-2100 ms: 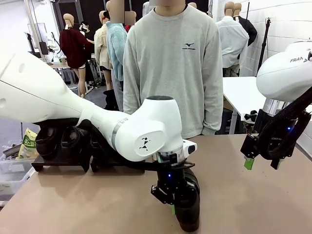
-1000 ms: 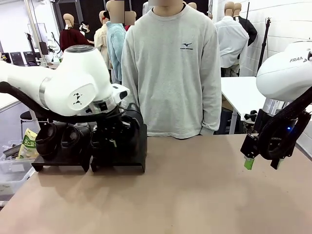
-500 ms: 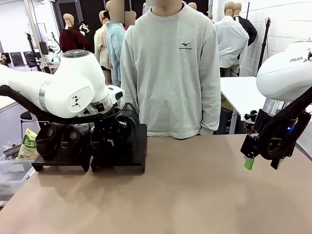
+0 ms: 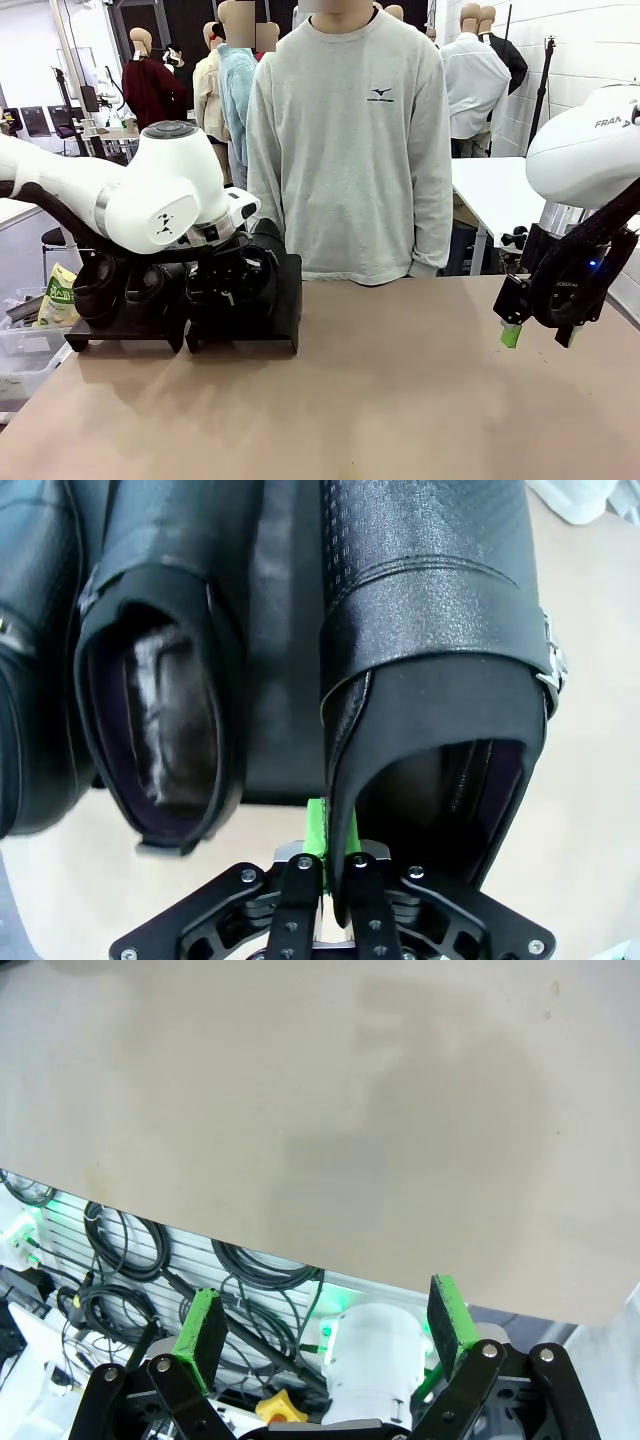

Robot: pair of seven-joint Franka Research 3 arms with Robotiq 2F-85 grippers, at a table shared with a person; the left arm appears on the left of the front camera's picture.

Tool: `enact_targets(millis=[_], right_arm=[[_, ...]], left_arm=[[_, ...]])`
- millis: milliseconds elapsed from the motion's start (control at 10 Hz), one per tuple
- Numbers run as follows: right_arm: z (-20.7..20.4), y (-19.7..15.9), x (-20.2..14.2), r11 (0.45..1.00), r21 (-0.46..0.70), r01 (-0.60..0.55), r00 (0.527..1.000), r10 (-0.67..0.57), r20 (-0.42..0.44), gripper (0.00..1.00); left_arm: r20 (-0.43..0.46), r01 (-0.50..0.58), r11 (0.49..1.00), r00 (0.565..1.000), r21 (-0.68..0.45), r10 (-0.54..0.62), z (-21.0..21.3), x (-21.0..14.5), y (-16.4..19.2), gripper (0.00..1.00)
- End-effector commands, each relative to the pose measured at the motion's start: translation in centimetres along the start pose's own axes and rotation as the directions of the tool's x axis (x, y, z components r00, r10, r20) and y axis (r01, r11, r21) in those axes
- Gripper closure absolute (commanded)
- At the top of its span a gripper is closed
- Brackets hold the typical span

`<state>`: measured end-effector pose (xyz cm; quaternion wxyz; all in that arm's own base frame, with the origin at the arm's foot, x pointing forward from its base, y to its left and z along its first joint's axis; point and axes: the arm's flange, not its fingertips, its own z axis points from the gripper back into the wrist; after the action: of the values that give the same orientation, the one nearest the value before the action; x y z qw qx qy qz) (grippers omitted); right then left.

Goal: Organize the shoes by placing them on the stand.
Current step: Place the Shoe from the middle of the table onto the Shoes Stand.

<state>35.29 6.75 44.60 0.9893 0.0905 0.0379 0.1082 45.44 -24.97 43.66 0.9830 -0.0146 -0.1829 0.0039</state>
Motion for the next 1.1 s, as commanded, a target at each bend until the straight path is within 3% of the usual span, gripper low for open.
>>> enact_targets(millis=[0, 1000], right_arm=[[0.2, -0.2, -0.1, 1.0, -0.014, -0.007, 1.0, 0.007, -0.009, 0.0], [0.2, -0.2, -0.1, 1.0, -0.014, -0.007, 1.0, 0.007, -0.009, 0.0]], left_arm=[[0.078, 0.004, 1.0, 0.997, 0.017, -0.006, -0.1, 1.3, -0.9, 1.0], [-0.015, -0.037, 0.999, 0.999, 0.027, 0.038, -2.8, 2.0, -1.1, 1.0]])
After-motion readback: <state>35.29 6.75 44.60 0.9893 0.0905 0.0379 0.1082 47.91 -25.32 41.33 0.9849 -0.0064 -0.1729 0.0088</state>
